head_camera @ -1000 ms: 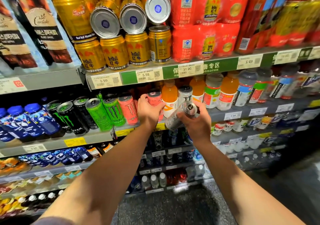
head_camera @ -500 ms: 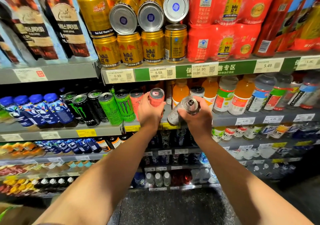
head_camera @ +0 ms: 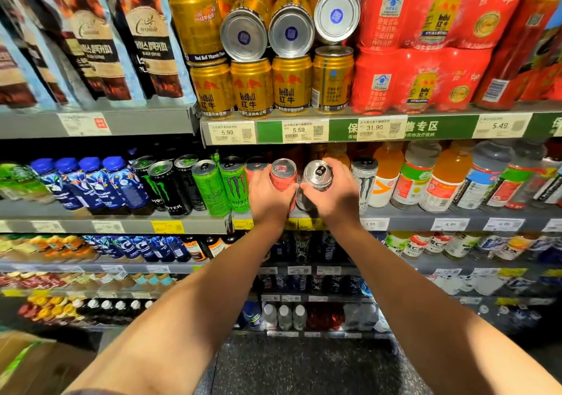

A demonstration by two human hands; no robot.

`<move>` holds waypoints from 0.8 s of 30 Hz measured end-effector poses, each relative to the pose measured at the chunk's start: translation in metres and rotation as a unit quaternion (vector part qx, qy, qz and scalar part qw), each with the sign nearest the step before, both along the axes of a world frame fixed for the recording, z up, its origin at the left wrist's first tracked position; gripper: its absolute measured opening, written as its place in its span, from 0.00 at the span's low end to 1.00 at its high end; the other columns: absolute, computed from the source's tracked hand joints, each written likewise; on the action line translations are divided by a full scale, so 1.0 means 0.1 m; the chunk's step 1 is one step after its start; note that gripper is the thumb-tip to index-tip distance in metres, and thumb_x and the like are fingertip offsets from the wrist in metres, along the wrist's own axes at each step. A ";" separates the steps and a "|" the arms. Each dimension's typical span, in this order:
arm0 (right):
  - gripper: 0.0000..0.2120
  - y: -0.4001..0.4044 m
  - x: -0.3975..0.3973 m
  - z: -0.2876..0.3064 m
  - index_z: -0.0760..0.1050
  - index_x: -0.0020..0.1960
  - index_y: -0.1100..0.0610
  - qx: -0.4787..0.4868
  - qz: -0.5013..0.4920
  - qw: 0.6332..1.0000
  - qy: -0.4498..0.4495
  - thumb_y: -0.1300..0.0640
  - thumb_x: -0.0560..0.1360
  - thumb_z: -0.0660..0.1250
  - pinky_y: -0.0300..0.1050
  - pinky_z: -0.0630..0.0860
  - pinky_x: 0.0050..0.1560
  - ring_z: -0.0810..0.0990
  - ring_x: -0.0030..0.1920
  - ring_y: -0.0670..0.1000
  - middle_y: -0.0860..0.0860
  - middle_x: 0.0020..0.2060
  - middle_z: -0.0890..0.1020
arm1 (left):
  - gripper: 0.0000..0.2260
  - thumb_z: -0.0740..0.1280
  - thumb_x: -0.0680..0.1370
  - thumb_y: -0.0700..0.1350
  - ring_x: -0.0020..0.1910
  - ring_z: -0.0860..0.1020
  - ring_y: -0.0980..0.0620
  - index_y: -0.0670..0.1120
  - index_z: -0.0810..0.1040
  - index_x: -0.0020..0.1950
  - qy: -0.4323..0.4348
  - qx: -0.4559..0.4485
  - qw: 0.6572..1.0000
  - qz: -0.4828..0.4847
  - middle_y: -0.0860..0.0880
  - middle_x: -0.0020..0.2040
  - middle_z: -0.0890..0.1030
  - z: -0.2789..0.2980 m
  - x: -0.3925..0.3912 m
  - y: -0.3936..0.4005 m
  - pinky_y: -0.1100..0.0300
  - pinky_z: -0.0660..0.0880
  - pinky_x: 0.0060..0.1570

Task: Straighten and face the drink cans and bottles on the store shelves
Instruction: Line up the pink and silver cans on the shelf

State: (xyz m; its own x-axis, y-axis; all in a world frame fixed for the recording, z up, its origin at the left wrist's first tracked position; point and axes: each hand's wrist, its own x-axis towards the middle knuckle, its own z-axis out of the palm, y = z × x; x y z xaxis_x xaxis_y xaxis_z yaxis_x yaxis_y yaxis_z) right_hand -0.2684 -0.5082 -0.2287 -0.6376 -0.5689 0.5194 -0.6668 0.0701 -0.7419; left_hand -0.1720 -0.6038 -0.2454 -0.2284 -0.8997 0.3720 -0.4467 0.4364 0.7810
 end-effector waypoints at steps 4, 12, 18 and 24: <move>0.28 -0.14 -0.02 0.06 0.75 0.64 0.60 0.061 -0.006 0.998 -0.021 0.54 0.67 0.77 0.42 0.71 0.53 0.77 0.54 0.55 0.55 0.56 0.75 | 0.29 0.78 0.69 0.51 0.60 0.75 0.43 0.41 0.75 0.65 0.024 -0.007 1.000 0.014 0.43 0.58 0.78 -0.07 -0.02 0.02 0.53 0.69 0.62; 0.25 -0.34 -0.05 0.16 0.73 0.63 0.59 0.215 -0.035 0.976 0.021 0.47 0.71 0.72 0.49 0.75 0.48 0.78 0.53 0.60 0.56 0.59 0.70 | 0.23 0.77 0.69 0.50 0.55 0.74 0.49 0.47 0.75 0.60 0.063 -0.001 0.997 0.036 0.47 0.56 0.74 -0.11 -0.07 0.06 0.69 0.63 0.52; 0.23 -0.41 -0.03 0.17 0.73 0.61 0.60 0.272 -0.046 0.959 0.070 0.46 0.74 0.70 0.51 0.77 0.49 0.77 0.56 0.60 0.57 0.59 0.71 | 0.25 0.77 0.69 0.50 0.55 0.75 0.47 0.44 0.72 0.61 0.063 -0.001 0.997 0.051 0.47 0.55 0.76 -0.12 -0.07 0.05 0.58 0.70 0.55; 0.20 -0.48 0.00 0.20 0.74 0.62 0.61 0.301 -0.058 0.944 0.120 0.49 0.76 0.68 0.49 0.76 0.53 0.76 0.59 0.58 0.59 0.60 0.73 | 0.25 0.77 0.69 0.51 0.55 0.75 0.46 0.44 0.72 0.61 0.068 -0.001 0.996 0.059 0.47 0.55 0.74 -0.11 -0.09 0.04 0.50 0.74 0.55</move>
